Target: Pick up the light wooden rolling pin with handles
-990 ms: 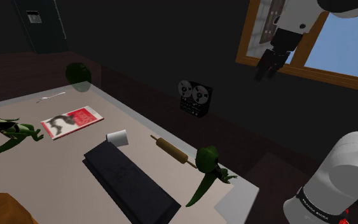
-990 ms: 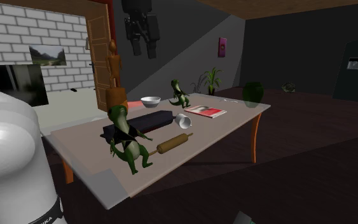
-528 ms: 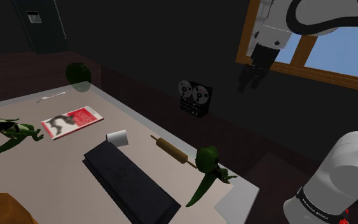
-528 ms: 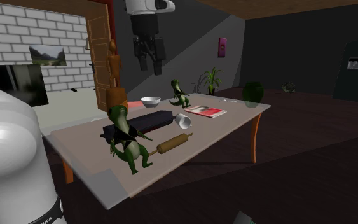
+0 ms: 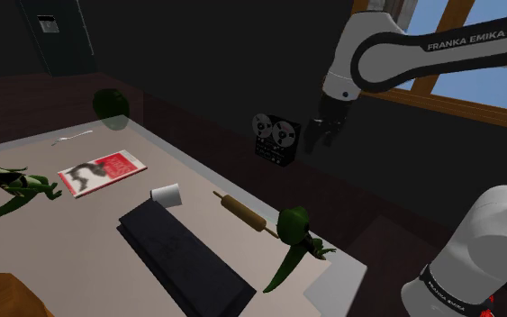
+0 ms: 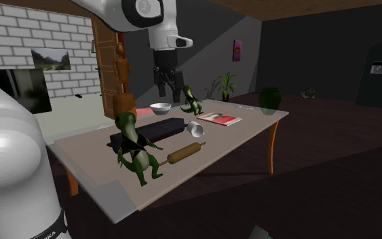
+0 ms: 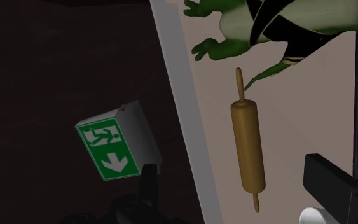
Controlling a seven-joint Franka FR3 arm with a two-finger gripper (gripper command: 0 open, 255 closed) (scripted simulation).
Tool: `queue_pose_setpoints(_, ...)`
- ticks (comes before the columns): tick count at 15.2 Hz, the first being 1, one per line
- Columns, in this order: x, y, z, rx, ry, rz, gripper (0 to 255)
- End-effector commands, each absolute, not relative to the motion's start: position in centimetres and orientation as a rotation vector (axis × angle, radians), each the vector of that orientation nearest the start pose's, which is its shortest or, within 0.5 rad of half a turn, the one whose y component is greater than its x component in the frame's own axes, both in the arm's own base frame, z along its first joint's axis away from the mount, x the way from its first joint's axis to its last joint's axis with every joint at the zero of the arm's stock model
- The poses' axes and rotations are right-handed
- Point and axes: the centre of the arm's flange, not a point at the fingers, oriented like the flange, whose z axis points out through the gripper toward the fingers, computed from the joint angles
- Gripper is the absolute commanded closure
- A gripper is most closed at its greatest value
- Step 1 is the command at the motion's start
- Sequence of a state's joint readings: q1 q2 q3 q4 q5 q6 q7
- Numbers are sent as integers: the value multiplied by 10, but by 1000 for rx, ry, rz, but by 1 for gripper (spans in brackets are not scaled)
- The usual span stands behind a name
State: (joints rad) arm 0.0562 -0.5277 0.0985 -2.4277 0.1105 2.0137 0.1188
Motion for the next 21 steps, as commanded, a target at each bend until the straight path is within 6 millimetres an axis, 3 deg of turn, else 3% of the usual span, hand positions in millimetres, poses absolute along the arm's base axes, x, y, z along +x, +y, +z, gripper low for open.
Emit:
queue_pose_setpoints(1,409,83,483,-3075,23,-151,0)
queue_pose_setpoints(21,540,194,274,-3118,-10,-39,0)
